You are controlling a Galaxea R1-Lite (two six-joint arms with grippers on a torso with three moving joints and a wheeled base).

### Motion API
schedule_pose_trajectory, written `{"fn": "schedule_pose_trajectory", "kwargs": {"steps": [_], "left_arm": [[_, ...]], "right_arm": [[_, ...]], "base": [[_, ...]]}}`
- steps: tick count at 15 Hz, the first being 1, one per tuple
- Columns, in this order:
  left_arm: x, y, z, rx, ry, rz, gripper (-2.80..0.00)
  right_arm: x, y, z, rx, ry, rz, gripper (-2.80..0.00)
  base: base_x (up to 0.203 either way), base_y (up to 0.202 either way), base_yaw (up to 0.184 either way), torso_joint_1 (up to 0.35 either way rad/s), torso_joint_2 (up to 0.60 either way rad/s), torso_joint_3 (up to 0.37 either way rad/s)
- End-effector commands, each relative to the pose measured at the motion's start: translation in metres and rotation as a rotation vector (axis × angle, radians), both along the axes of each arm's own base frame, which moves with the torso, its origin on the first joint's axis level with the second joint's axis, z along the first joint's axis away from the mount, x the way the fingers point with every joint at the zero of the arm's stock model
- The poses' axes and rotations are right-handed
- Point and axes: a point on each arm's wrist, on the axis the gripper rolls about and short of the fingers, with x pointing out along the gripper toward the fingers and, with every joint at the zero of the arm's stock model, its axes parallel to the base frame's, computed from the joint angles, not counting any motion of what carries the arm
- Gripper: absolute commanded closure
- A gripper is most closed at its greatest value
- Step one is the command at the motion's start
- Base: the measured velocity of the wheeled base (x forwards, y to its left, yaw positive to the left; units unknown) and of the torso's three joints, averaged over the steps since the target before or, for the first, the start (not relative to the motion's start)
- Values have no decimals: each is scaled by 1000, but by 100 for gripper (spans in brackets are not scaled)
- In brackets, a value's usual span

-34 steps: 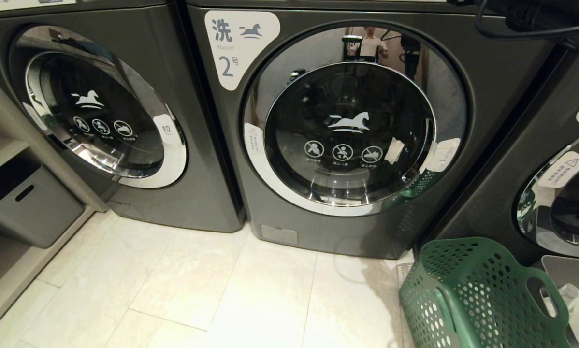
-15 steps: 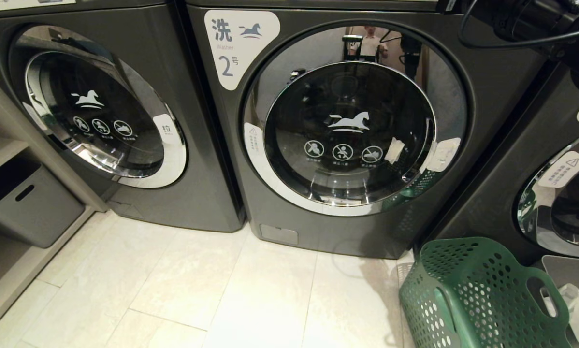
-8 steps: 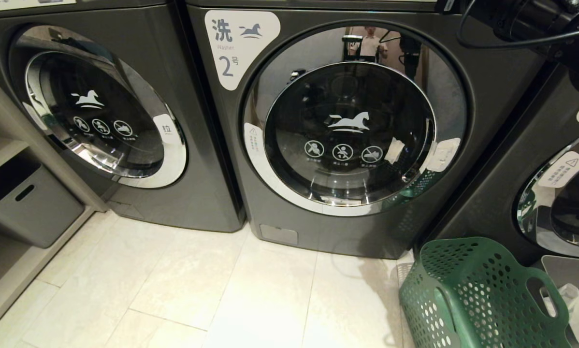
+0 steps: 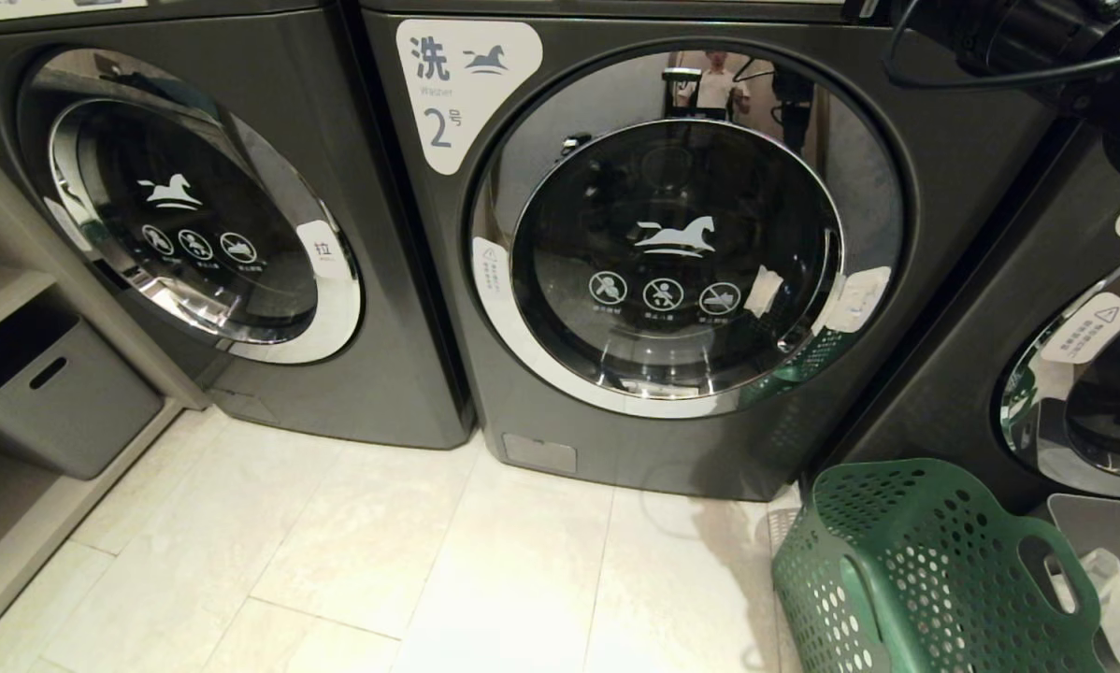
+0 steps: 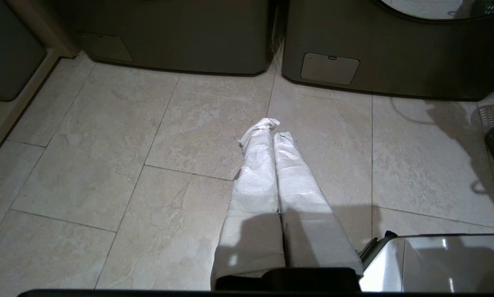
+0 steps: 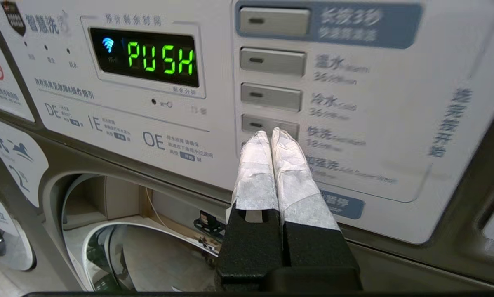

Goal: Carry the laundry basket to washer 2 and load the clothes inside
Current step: Press the washing machine switch

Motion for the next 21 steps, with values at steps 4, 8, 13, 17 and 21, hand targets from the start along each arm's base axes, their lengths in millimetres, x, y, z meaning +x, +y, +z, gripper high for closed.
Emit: {"fn": "schedule_pose_trajectory", "kwargs": {"steps": [4,8,13,17,21], "left_arm": [[0,0,0,-1,0,0,0],[0,0,0,0,2,2,0],[0,0,0,0,2,2,0],[0,0,0,0,2,2,0],[0,0,0,-1,2,0,0]], "right_arm": [[-16,3,8,11,-18,32,0],[-16,4,10,11,-27,35,0],[-13,5,10,13,-36,40,0],[-8,6,7,13,-44,37,0],[3,9,-2,8,-24,37,0]], "base": [[0,0,0,0,0,0],[0,0,0,0,0,0],[0,0,0,0,0,0],[0,0,0,0,0,0],[0,0,0,0,0,0]]}}
